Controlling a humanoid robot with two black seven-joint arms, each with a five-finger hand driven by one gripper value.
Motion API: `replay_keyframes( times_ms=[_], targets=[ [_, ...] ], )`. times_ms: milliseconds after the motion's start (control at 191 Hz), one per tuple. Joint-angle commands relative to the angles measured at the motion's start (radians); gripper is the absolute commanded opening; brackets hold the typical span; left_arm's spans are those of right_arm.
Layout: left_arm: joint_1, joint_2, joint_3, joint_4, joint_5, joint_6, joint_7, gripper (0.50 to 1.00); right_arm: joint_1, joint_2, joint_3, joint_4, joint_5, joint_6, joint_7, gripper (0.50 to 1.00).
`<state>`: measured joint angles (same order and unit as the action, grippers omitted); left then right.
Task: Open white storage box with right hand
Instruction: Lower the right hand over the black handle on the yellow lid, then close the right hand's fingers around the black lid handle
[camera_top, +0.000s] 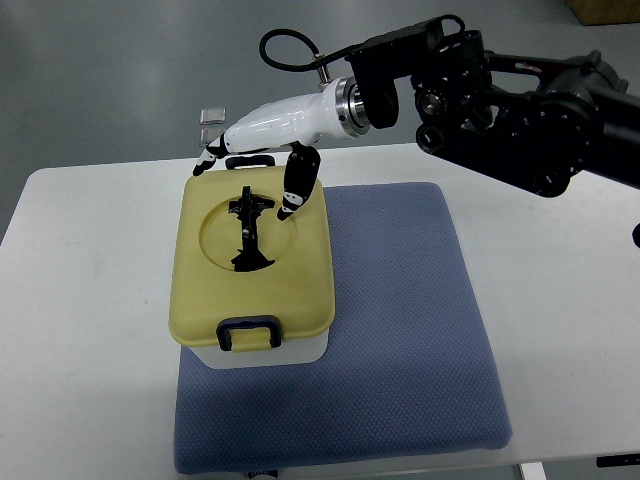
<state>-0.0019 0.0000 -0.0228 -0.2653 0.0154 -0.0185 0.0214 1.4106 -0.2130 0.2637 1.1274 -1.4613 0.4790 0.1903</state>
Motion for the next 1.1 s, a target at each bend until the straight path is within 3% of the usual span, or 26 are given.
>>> replay_keyframes(
  times_ms=[0,633,685,764,853,952,1004,1093],
  targets=[
    [-0.001,0.0,0.0,0.001,0.0,0.0,0.0,1.0,-0.013,0.006,0.0,0.0,-0.001,-0.02,0.005,0.928],
    [0.0,0.0,0.0,0.008,0.0,0.0,0.002,1.0,-0.05,0.027,-0.003,0.0,-0.03,-0.071,0.035,0.893],
    [0.0,0.0,0.0,0.008,0.0,0.0,0.0,1.0,-0.052,0.027,-0.003,0.0,-0.033,-0.074,0.038,0.844],
    [0.0,0.0,0.0,0.008,0.0,0.0,0.0,1.0,-0.056,0.027,-0.003,0.0,-0.039,-0.082,0.041,0.809],
    [0.0,0.0,0.0,0.008,0.0,0.0,0.0,1.0,-0.058,0.027,-0.003,0.0,-0.054,-0.088,0.051,0.64],
    [0.0,0.0,0.0,0.008,0.0,0.0,0.0,1.0,-0.059,0.026,-0.003,0.0,-0.079,-0.089,0.066,0.527],
    [0.0,0.0,0.0,0.009,0.0,0.0,0.002,1.0,-0.059,0.026,-0.003,0.0,-0.083,-0.089,0.067,0.5],
    [0.0,0.0,0.0,0.009,0.0,0.0,0.0,1.0,-0.059,0.026,-0.003,0.0,-0.083,-0.097,0.067,0.5]
  ],
)
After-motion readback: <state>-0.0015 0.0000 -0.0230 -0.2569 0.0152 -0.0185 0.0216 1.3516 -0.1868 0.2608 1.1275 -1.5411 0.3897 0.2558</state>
